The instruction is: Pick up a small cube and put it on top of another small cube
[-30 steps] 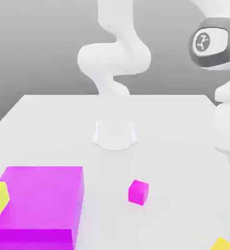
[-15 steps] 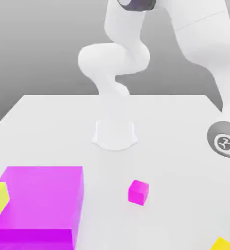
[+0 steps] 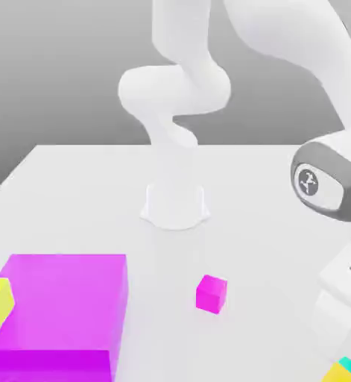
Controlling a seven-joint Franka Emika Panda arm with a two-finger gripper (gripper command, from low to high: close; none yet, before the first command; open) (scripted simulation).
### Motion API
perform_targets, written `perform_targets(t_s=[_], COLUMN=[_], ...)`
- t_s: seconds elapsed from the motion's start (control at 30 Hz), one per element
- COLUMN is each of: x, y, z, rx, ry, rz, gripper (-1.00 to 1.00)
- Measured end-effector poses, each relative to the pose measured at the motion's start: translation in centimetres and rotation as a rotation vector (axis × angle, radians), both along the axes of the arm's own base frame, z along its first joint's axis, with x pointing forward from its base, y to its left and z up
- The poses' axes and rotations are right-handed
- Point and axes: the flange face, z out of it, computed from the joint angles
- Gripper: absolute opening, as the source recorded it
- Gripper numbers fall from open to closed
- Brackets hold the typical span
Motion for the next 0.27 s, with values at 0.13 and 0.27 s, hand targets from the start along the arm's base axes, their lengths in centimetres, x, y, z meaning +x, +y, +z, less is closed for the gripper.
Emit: perform_targets(t_s=[0.13,0.27], x=[0.0,0.1], y=[0.0,-0.1], z=[0.0,1.3], rx=[0.0,-0.001], ry=[0.0,-0.001], rz=[0.0,-0.003], gripper=[1.0,1.0])
